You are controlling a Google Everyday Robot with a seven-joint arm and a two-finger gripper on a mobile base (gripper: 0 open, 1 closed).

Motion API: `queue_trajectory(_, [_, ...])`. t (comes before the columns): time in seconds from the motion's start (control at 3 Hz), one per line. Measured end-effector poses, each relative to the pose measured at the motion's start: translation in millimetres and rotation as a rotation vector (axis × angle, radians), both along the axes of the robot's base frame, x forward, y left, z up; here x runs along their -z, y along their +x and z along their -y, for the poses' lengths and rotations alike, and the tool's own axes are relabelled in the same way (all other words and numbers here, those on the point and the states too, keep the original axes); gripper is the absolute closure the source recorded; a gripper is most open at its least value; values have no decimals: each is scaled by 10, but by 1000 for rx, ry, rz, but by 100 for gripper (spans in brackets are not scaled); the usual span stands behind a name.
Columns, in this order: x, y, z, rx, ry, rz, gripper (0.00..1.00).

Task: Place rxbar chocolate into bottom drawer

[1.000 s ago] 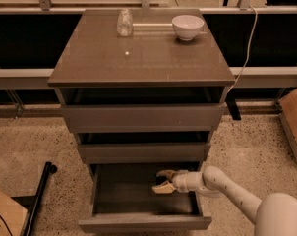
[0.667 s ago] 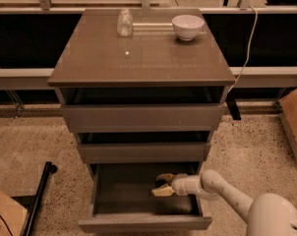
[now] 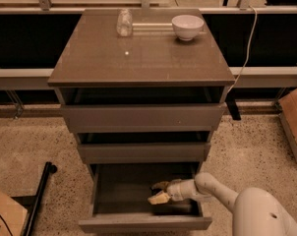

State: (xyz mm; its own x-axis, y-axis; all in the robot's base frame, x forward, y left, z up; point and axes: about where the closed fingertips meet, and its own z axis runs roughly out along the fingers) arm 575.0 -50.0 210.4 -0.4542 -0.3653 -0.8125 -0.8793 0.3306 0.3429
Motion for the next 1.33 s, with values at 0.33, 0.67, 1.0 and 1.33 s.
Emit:
queue_trajectory(0.33, [6, -8, -20, -1, 2, -1, 35])
queue_trajectory(0.67, [11, -17, -40, -2, 5, -2, 12])
queue_trajectory(1.0, [17, -26, -62, -5, 6, -4, 0])
queue_trajectory(1.33, [17, -26, -62, -5, 6, -4, 0])
